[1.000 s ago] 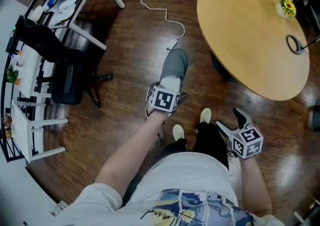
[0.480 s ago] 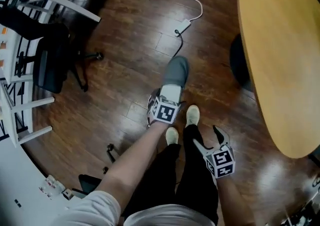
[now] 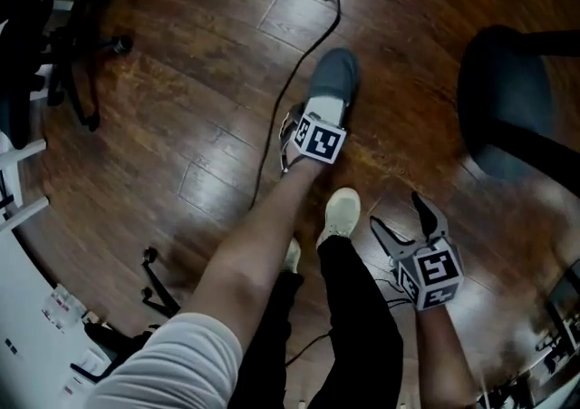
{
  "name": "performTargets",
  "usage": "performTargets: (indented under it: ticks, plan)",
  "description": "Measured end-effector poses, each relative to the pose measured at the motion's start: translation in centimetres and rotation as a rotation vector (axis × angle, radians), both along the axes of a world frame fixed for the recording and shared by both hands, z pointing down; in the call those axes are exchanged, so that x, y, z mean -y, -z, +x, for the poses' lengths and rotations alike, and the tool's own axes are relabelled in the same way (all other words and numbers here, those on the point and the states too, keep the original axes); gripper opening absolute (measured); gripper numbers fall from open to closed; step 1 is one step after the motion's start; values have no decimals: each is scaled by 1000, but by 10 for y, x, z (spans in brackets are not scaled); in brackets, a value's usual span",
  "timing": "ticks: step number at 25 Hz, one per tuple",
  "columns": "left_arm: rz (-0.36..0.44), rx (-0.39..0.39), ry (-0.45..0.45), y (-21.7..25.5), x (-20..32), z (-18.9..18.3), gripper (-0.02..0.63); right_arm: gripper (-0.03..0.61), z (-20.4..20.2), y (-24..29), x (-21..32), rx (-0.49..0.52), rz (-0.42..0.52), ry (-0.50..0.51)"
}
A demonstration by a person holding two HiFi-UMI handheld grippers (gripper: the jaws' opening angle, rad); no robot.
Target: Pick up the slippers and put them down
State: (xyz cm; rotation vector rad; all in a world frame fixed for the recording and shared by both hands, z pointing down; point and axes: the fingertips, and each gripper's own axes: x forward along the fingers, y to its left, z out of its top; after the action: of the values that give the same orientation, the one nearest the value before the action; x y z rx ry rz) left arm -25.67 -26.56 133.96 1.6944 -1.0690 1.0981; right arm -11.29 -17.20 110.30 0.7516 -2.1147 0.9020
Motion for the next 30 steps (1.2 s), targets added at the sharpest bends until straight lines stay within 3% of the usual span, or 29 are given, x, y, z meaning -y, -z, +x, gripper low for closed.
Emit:
performTargets:
  ticks: [5, 8, 13, 15, 18, 22, 27, 30]
  plan:
    - [-37, 15, 29, -81, -11, -18, 572, 382, 4, -110, 27, -15, -90, -26]
    - [-52, 28, 29, -106, -21, -25, 574, 370, 1, -152, 40, 7, -136, -70]
    - [-165, -8, 1, -124, -44, -24, 588, 370, -13, -159, 74, 34, -122, -84]
    - [-165, -5, -23, -114, -40, -28, 600, 370, -20, -145, 87, 23, -109, -72]
    - [-164, -4, -44, -77, -39, -34, 600, 370, -25, -115, 89, 6, -113, -73]
    - [-182, 14, -47, 14, -70, -51, 601, 370, -24, -56, 56, 8, -128, -95]
    - [-257, -75, 35, 180, -149, -69, 600, 370, -36, 81, -3, 17, -162, -77]
    - [-195, -66, 19, 284, -152, -87, 600, 370, -44, 178, -4, 15, -103, -71]
